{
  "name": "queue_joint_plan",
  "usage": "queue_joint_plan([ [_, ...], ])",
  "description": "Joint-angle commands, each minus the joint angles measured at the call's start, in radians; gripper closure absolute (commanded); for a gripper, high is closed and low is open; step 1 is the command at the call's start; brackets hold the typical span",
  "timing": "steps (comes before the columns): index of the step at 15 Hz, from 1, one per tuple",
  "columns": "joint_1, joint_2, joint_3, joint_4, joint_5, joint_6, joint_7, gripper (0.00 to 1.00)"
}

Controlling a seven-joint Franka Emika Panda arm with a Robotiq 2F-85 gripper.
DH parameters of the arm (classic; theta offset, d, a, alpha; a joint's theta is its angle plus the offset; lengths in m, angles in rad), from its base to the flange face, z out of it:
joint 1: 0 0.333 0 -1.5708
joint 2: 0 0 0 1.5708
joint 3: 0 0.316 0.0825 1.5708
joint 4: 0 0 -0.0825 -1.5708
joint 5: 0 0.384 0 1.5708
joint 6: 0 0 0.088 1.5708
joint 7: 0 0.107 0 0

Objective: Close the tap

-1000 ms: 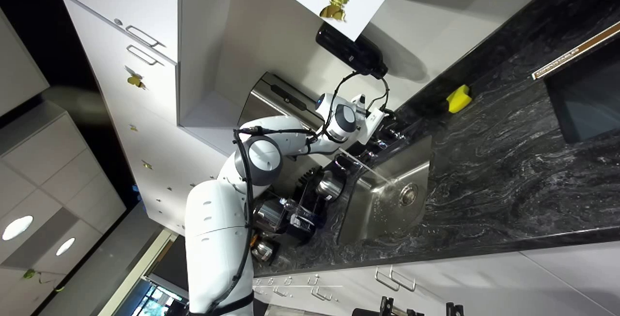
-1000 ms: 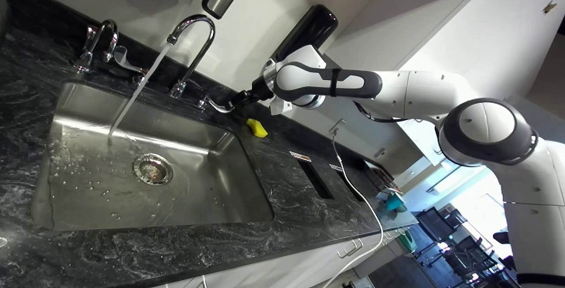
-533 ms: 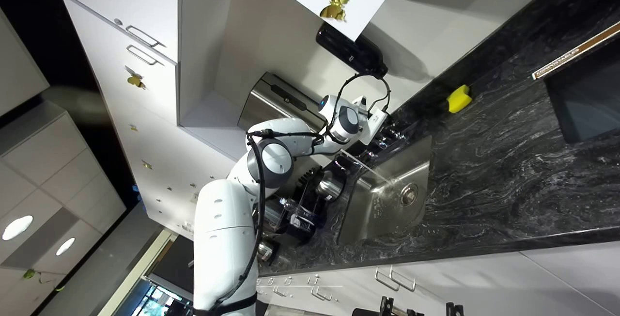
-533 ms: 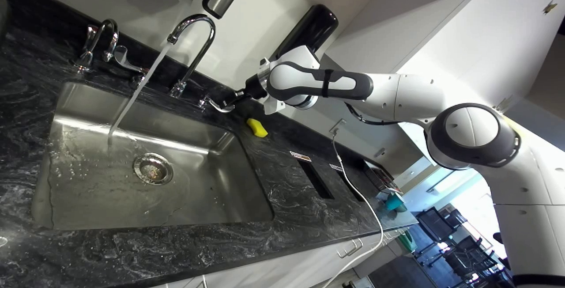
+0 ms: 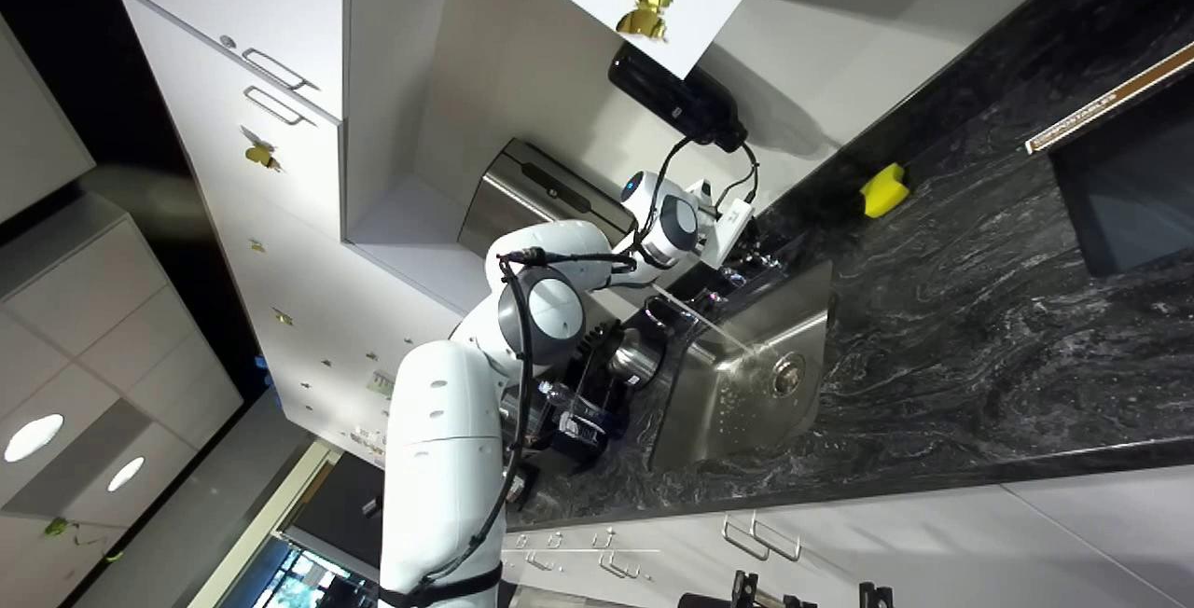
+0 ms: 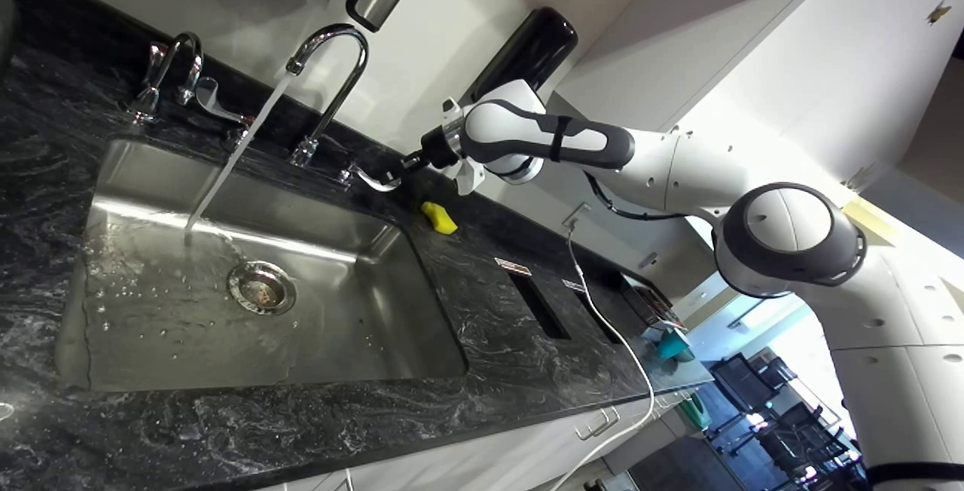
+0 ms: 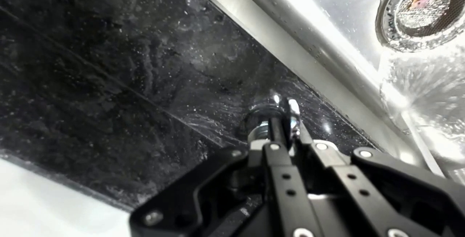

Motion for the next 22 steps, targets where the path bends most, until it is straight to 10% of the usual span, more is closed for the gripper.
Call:
queue_joint_plan([
  [1, -0.054, 0.033, 0.060, 0.099, 0.034, -0.147, -0.169, 0.98],
  [22, 0.011, 0.317, 0.039, 0.663, 0.145, -0.471, -0.533, 0.98],
])
